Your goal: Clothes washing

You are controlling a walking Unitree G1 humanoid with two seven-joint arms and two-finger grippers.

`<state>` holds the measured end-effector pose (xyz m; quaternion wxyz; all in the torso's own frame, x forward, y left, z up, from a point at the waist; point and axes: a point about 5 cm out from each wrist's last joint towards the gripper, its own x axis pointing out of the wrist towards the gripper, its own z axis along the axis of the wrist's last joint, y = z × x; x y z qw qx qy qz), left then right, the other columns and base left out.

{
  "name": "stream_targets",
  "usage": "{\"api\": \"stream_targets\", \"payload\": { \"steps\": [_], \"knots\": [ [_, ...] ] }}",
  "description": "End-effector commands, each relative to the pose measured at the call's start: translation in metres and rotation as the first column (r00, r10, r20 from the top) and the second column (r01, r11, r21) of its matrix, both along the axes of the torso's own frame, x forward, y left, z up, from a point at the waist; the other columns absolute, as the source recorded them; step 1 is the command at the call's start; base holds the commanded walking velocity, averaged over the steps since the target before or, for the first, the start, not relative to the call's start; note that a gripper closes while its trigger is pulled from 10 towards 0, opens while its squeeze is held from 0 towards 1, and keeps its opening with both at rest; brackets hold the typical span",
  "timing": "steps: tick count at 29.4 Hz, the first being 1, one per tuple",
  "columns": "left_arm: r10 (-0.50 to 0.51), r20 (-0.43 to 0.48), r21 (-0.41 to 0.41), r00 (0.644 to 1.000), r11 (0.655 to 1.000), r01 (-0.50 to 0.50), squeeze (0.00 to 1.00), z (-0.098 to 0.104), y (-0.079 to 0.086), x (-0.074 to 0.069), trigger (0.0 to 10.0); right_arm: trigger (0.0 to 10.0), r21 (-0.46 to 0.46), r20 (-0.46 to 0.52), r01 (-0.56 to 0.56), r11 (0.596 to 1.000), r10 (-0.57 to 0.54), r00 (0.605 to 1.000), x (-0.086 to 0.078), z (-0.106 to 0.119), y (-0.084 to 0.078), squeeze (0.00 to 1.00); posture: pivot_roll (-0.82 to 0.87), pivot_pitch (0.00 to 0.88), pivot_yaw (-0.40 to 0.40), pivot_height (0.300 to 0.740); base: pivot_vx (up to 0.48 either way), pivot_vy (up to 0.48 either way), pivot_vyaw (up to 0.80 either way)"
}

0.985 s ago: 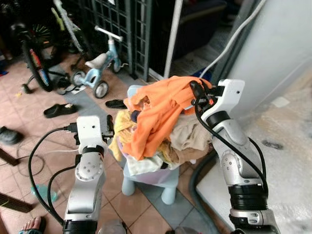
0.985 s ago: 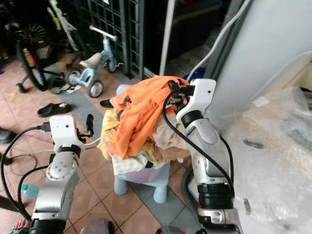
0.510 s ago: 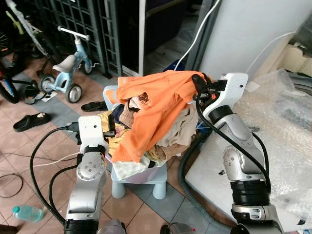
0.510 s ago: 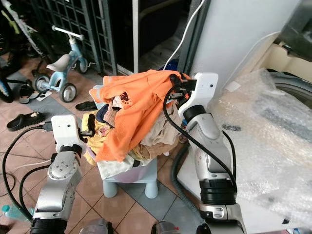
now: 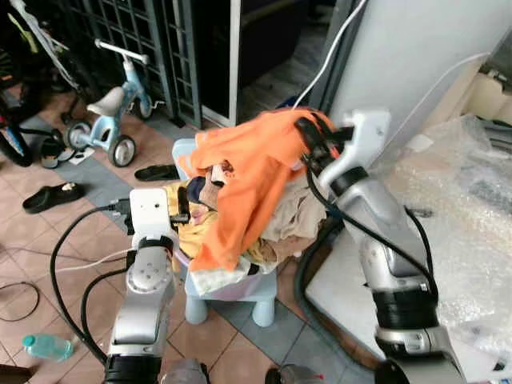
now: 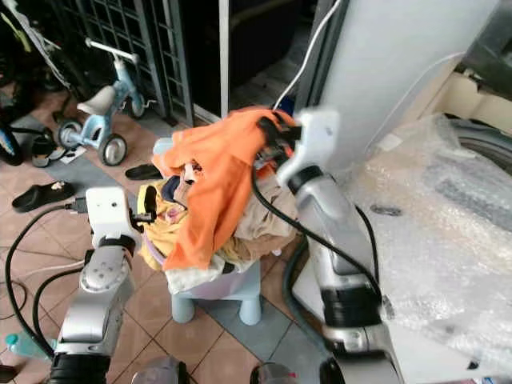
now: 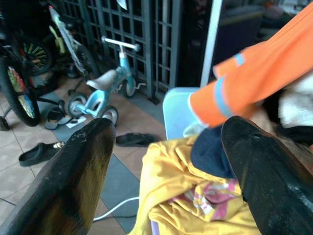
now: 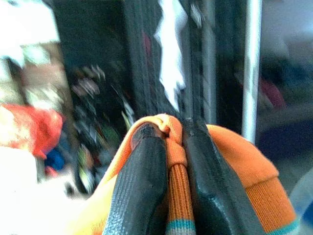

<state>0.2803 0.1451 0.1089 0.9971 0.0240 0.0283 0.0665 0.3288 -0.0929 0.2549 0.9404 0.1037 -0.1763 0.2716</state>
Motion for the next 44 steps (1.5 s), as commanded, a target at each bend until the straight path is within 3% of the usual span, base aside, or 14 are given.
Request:
{"api": "stream_targets", "payload": {
  "steps": [1,2,5,6,7,9,12,13,15,21,22,28,44],
  "knots": [
    [-0.002,0.003,0.002,1.000,1.000,0.002,0.00,0.000,-0.001,0.003,10.0,10.0,0.051,0.147,0.045,0.998,-0.052,0.988,-0.003,0.037,-0.016,0.00,-0.02,0.000,-0.035,0.740,0.000,0.000,0.00],
    [0.001,0.009,0.003,1.000,1.000,-0.001,0.00,0.001,-0.001,0.004,10.0,10.0,0.067,0.211,0.108,0.992,-0.120,0.970,0.001,0.057,-0.027,0.00,-0.02,0.000,-0.033,0.740,0.000,0.000,0.00],
    [0.002,0.014,0.003,1.000,1.000,-0.002,0.00,0.002,-0.001,0.007,10.0,10.0,0.101,0.271,0.188,0.977,-0.209,0.940,0.006,0.079,-0.043,0.00,-0.03,0.000,-0.032,0.740,0.000,0.000,0.00],
    [0.003,0.018,0.004,1.000,1.000,-0.003,0.00,0.002,-0.002,0.008,10.0,10.0,0.118,0.305,0.253,0.960,-0.278,0.911,0.008,0.091,-0.055,0.00,-0.03,0.000,-0.032,0.740,0.000,0.000,0.00],
    [0.003,0.018,0.004,1.000,1.000,-0.003,0.00,0.002,-0.002,0.008,10.0,10.0,0.118,0.305,0.253,0.960,-0.278,0.911,0.008,0.091,-0.055,0.00,-0.03,0.000,-0.032,0.740,0.000,0.000,0.00],
    [0.003,0.022,0.003,1.000,1.000,-0.003,0.00,0.003,-0.003,0.009,10.0,10.0,0.140,0.306,0.333,0.933,-0.360,0.881,0.012,0.097,-0.072,0.00,-0.03,0.000,-0.033,0.740,0.000,0.000,0.00],
    [0.005,0.028,0.000,1.000,1.000,-0.005,0.00,0.003,-0.004,0.011,10.0,10.0,0.124,0.262,0.432,0.893,-0.449,0.854,0.018,0.088,-0.093,0.00,-0.03,0.000,-0.034,0.740,0.000,0.000,0.00],
    [0.005,0.028,0.000,1.000,1.000,-0.005,0.00,0.003,-0.004,0.011,10.0,10.0,0.124,0.262,0.432,0.893,-0.449,0.854,0.018,0.088,-0.093,0.00,-0.03,0.000,-0.034,0.740,0.000,0.000,0.00],
    [0.009,0.032,0.001,0.999,1.000,-0.009,0.00,0.002,-0.005,0.010,10.0,10.0,0.032,0.188,0.522,0.852,-0.518,0.835,0.019,0.055,-0.102,0.00,-0.03,0.000,-0.035,0.740,0.000,0.000,0.00],
    [0.002,0.026,0.003,1.000,1.000,-0.002,0.00,0.000,-0.005,0.007,10.0,10.0,-0.036,0.111,0.534,0.845,-0.528,0.842,0.011,0.019,-0.095,0.00,-0.04,0.000,-0.027,0.740,0.000,0.000,0.00],
    [-0.010,0.018,0.009,1.000,1.000,0.009,0.00,-0.002,-0.005,0.006,10.0,10.0,-0.067,0.064,0.525,0.848,-0.522,0.851,0.006,-0.002,-0.089,0.00,-0.04,0.000,-0.024,0.740,0.000,0.000,-0.80],
    [-0.039,0.016,0.008,0.999,0.999,0.039,0.00,-0.003,-0.007,0.003,10.0,10.0,-0.110,-0.017,0.482,0.869,-0.486,0.874,-0.008,-0.038,-0.068,0.00,-0.04,0.000,-0.013,0.740,0.000,-0.103,-0.80],
    [-0.039,0.001,0.014,0.999,0.999,0.039,0.00,-0.004,-0.005,-0.001,10.0,10.0,-0.107,-0.019,0.481,0.870,-0.485,0.874,-0.005,-0.034,-0.069,0.00,-0.03,0.000,-0.009,0.740,0.000,-0.313,-0.79]
  ]
}}
